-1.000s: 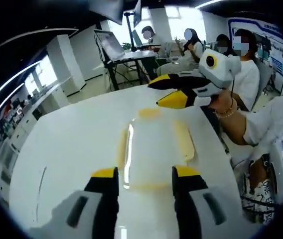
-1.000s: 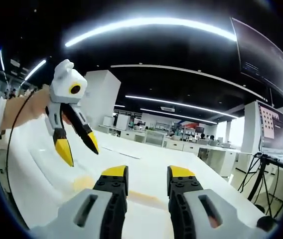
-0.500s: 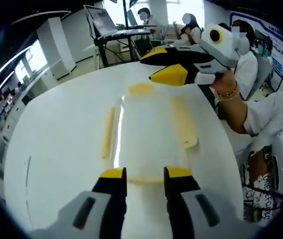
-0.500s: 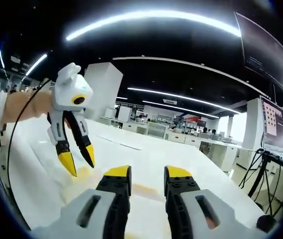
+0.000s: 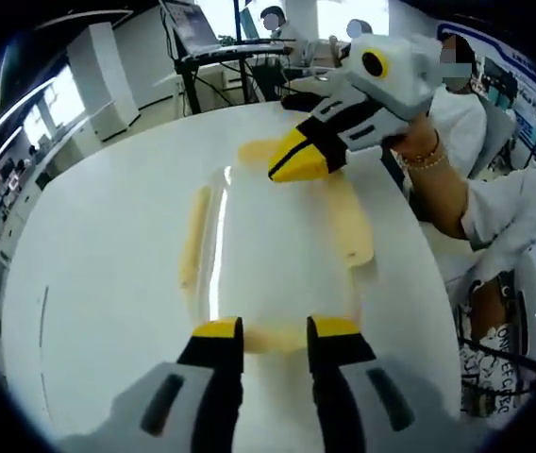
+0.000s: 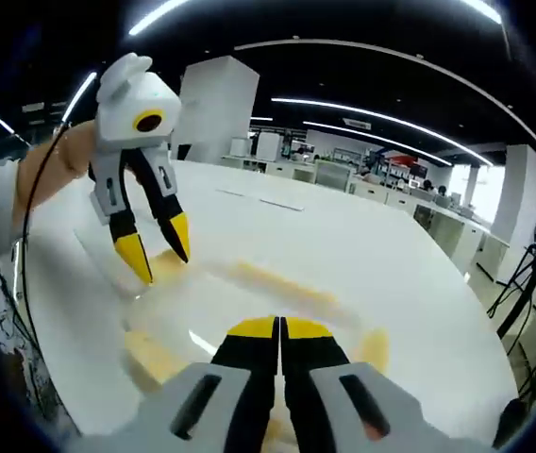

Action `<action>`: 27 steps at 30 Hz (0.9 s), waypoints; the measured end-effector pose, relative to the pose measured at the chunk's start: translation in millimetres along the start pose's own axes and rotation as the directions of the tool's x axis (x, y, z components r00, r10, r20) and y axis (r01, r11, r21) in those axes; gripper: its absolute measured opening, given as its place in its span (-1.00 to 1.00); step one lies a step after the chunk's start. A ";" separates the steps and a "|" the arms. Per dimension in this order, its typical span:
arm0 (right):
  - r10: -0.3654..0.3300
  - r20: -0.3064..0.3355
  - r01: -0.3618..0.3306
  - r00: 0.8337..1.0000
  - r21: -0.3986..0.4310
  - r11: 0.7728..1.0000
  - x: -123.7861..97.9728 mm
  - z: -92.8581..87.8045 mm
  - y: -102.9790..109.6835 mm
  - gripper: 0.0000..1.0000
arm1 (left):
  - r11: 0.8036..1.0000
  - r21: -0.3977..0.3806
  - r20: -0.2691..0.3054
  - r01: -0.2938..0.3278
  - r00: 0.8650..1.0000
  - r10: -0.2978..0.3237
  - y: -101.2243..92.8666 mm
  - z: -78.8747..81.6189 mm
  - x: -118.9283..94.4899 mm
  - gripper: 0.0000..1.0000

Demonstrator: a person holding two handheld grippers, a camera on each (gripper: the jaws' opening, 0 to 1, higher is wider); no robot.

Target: Snap each plastic latch of the storage box into its locked position after aligning the lid with the box until every specified latch is closed and the lid sits flush.

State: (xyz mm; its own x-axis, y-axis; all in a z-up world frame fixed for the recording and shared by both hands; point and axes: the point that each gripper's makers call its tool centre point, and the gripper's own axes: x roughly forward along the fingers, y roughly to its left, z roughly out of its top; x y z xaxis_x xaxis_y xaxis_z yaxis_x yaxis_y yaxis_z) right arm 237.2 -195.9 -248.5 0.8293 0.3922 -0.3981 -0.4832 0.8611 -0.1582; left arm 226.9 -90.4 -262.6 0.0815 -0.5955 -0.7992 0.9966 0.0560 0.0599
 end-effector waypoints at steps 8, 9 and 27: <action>0.011 -0.081 -0.013 0.997 -0.024 1.000 4.8 -13.8 -1.1 -1.00 | 1.000 -0.016 -0.011 0.020 1.000 -0.020 2.6 -1.0 3.7 -0.57; 0.014 -0.098 -0.017 0.995 -0.033 0.999 5.1 -16.6 -0.7 -1.00 | 1.000 -0.021 -0.013 0.023 1.000 -0.023 2.6 -1.2 3.8 -0.58; 0.009 -0.142 -0.018 0.990 -0.064 0.998 1.5 -24.1 1.7 -1.00 | 0.999 -0.031 -0.068 0.021 0.997 -0.023 -4.1 -16.6 5.6 -0.73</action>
State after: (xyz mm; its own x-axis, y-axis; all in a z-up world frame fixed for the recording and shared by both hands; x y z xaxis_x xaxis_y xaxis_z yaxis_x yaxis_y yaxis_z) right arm 230.9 -201.6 -271.2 0.7766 0.3496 -0.5241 -0.5152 0.8313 -0.2087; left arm 223.1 -80.6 -277.3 0.0573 -0.5407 -0.8392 0.9974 0.0684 0.0240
